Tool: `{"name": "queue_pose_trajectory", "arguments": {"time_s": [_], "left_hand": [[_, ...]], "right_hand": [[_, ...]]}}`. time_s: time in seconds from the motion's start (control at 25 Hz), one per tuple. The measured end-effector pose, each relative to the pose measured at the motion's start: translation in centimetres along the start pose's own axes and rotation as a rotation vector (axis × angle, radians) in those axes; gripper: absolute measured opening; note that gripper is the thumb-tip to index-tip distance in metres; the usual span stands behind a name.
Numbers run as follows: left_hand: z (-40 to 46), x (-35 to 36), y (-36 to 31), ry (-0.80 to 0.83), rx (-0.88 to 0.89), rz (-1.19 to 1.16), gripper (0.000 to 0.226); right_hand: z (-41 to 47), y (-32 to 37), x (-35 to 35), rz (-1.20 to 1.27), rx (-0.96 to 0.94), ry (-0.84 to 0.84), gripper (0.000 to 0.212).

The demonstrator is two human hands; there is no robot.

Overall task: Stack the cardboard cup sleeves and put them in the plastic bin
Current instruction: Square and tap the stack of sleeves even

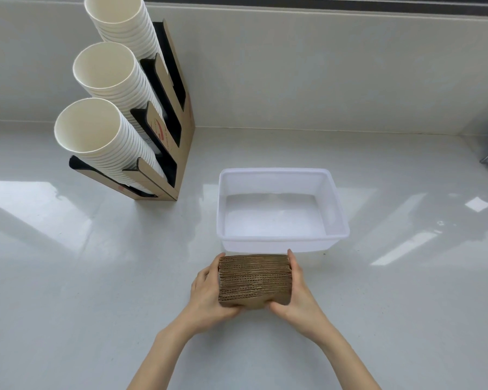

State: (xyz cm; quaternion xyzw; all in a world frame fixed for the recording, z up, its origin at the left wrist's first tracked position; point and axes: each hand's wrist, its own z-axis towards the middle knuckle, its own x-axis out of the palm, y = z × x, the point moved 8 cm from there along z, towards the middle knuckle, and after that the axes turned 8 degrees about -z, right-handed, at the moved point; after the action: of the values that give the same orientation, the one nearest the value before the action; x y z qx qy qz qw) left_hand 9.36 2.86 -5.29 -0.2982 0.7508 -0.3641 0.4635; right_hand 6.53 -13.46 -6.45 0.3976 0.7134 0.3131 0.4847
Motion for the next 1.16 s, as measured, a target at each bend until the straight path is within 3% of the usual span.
{"name": "queue_pose_trajectory", "arguments": {"time_s": [0.16, 0.52, 0.76, 0.96, 1.16], "left_hand": [[-0.3, -0.3, 0.9, 0.055, -0.019, -0.027, 0.108], [-0.1, -0.8, 0.4, -0.020, 0.051, -0.075, 0.083], [0.2, -0.9, 0.2, 0.025, 0.016, -0.024, 0.100], [-0.1, -0.7, 0.2, 0.023, 0.012, -0.057, 0.077], [-1.2, -1.2, -1.0, 0.064, 0.013, -0.171, 0.068]], "right_hand": [[0.0, -0.3, -0.6, -0.078, -0.019, 0.011, 0.102], [0.2, 0.0, -1.2, -0.090, -0.034, -0.028, 0.085], [0.2, 0.1, -0.9, -0.127, -0.046, 0.005, 0.089], [0.0, 0.7, -1.0, -0.154, -0.076, -0.008, 0.079], [-0.9, 1.4, -1.4, -0.013, -0.043, 0.051, 0.071]]}}
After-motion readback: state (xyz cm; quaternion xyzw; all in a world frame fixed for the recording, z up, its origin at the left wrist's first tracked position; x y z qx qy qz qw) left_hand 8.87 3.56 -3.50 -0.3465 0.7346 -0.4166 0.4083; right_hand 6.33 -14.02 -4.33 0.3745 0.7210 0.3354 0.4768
